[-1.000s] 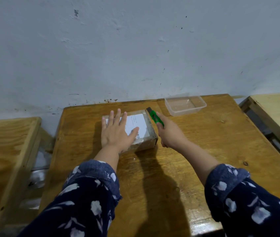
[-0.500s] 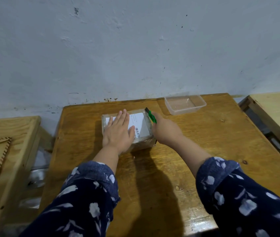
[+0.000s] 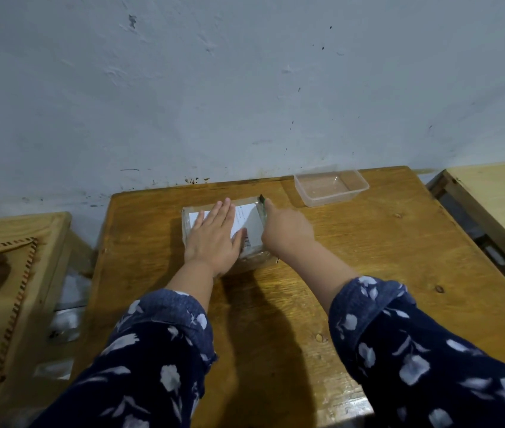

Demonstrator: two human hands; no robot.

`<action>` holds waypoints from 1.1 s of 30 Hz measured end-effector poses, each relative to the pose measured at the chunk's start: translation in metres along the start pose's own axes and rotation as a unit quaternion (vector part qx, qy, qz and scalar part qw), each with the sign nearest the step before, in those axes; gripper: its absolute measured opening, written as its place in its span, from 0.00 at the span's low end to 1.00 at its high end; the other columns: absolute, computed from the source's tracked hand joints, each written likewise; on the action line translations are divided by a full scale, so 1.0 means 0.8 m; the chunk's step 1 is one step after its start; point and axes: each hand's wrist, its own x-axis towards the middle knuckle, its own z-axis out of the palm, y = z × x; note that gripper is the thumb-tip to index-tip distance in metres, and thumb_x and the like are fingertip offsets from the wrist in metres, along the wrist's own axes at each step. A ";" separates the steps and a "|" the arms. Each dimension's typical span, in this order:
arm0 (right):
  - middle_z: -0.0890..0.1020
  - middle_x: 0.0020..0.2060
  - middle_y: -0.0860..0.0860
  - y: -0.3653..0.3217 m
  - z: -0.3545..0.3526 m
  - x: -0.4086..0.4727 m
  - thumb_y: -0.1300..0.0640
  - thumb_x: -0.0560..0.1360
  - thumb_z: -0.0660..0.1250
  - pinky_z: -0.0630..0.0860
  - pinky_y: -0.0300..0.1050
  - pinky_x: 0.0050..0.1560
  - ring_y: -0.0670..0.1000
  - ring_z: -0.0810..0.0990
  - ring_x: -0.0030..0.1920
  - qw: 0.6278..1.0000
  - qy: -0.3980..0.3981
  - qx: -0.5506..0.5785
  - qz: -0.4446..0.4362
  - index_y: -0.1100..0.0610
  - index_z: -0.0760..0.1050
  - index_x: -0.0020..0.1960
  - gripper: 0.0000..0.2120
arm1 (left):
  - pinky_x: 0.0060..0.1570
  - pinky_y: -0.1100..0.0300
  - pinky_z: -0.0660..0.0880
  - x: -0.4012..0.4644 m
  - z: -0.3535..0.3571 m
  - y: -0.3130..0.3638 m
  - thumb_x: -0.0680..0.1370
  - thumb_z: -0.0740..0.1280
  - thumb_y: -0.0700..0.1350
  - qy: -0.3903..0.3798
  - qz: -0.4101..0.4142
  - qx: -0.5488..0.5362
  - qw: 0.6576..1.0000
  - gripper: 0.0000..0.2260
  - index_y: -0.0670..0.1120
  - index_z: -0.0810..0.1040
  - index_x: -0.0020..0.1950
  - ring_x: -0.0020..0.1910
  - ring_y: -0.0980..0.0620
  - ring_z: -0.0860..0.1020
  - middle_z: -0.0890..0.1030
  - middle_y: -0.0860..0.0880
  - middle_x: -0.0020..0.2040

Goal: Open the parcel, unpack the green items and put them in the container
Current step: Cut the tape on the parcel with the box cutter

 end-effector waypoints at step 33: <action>0.80 0.44 0.55 0.060 0.001 -0.081 0.64 0.77 0.55 0.66 0.41 0.25 0.52 0.75 0.35 0.995 -0.030 0.087 -0.035 0.47 0.59 0.75 0.29 | 0.76 0.52 0.44 0.001 0.000 -0.001 0.82 0.42 0.59 -0.003 -0.008 -0.015 1.000 0.28 0.48 0.45 0.79 0.78 0.55 0.44 0.45 0.52 0.79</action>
